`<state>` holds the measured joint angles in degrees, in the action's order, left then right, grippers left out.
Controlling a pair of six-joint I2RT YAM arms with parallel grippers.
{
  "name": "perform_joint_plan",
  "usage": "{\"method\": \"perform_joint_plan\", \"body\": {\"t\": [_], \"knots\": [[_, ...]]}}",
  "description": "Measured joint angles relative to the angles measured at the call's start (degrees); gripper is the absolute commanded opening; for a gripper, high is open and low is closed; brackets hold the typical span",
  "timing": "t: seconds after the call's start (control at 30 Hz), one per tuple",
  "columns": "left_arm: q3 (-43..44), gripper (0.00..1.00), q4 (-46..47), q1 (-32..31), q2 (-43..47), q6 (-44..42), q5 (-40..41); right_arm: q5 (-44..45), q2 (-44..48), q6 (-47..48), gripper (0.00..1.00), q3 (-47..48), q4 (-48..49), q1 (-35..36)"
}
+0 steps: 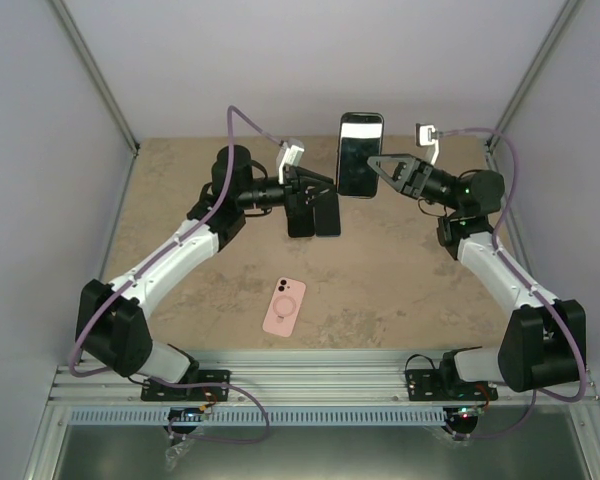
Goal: Take the phone out of the phone case
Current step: Remove the phone case from the phone.
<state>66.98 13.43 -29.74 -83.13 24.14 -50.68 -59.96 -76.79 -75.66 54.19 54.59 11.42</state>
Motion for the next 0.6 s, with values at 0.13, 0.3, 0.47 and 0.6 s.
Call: {"method": "perform_joint_plan", "body": {"t": [0.13, 0.3, 0.47, 0.6], "knots": [[0.63, 0.34, -0.46, 0.00, -0.42, 0.42, -0.04, 1.18, 0.00, -0.63, 0.01, -1.01, 1.33, 0.22], [0.63, 0.34, 0.83, 0.07, -1.31, 3.34, -1.60, 1.95, 0.00, -0.87, 0.00, -2.10, 2.03, 0.81], [1.18, 0.35, 1.60, 0.24, -2.12, 4.83, -3.08, 1.92, 0.09, 0.74, 0.01, -2.56, 2.16, 1.36], [2.95, 0.40, 0.81, 0.46, -3.23, 4.63, -4.50, 1.97, 1.11, 4.35, 0.01, -2.58, -0.39, 1.81]]}}
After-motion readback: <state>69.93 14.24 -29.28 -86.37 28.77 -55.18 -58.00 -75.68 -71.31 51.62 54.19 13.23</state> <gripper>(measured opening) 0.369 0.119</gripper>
